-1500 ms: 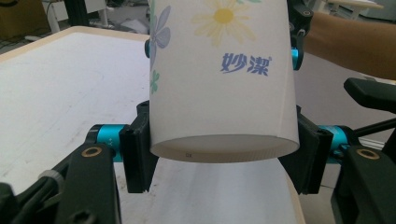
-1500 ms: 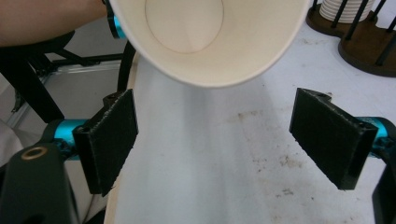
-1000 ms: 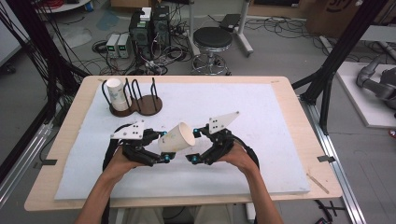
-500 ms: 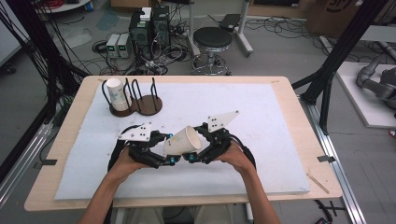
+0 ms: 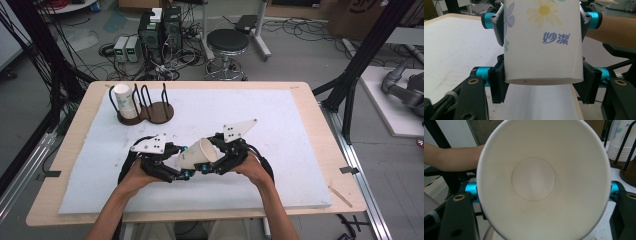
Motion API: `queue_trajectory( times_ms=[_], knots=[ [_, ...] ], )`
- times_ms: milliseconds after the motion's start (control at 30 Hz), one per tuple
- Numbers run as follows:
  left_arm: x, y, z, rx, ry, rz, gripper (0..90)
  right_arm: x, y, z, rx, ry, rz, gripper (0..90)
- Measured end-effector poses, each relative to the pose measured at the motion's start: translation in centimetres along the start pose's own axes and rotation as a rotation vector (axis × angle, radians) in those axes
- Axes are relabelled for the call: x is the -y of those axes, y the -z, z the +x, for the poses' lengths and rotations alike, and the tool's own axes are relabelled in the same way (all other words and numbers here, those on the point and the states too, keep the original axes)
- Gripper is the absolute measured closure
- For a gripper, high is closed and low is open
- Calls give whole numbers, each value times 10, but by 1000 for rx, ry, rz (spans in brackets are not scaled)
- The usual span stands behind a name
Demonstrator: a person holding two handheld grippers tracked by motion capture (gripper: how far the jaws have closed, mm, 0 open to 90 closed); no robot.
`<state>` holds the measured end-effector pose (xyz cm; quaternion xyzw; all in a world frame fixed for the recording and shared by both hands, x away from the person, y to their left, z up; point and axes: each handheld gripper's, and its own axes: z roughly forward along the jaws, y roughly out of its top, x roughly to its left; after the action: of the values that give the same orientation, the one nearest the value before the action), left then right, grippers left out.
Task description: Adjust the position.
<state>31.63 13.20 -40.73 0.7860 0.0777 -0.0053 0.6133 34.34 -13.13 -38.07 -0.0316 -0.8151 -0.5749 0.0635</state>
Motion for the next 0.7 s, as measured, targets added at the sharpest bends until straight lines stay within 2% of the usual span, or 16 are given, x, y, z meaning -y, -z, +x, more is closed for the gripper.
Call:
queue_trajectory(
  times_ms=[167,233,267,333,400,567,633,700],
  knots=[
    [1,-1,0,-15,7,14,335,-1,-1,1,4,11,2,286],
    [1,-2,1,-57,17,25,124,-1,0,1,5,10,-1,286],
    [2,-1,1,-60,19,23,88,-1,1,1,9,9,-3,285],
    [1,2,1,-50,31,-3,84,-1,2,1,15,6,-6,285],
    [0,3,1,-44,16,-15,85,-1,4,0,17,8,-5,285],
    [0,5,1,-72,20,10,85,-2,6,-1,32,3,-8,286],
    [0,7,1,-109,13,29,85,-2,6,-1,39,4,-6,285],
    [2,11,0,-175,12,48,89,-2,8,-2,54,1,-2,285]
  ],
)
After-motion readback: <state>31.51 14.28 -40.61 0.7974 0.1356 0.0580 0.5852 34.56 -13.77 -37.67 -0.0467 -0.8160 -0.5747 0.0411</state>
